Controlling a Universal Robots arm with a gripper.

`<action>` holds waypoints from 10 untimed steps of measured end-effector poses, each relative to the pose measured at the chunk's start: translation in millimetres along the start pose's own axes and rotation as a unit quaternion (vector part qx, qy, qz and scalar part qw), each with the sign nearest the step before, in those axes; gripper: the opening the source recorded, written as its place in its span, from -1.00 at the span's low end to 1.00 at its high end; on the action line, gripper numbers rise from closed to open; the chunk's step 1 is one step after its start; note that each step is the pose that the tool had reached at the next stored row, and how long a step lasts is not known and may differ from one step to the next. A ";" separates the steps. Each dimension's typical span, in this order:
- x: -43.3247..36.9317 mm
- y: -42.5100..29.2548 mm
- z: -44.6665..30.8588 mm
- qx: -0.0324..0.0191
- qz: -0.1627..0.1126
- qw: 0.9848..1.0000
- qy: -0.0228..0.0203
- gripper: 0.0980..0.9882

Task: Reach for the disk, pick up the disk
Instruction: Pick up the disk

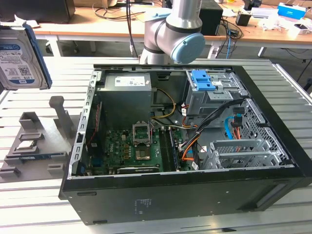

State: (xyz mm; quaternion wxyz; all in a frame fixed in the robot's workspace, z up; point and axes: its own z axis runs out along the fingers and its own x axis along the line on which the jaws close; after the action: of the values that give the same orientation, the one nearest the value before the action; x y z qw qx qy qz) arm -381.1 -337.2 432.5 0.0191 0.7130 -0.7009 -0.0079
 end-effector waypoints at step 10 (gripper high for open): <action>0.3 0.8 -21.4 0.000 0.000 1.000 0.000 -0.40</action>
State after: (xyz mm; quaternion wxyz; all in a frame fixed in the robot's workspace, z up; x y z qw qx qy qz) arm -381.1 -337.2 454.0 0.0191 0.7130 -0.7009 -0.0079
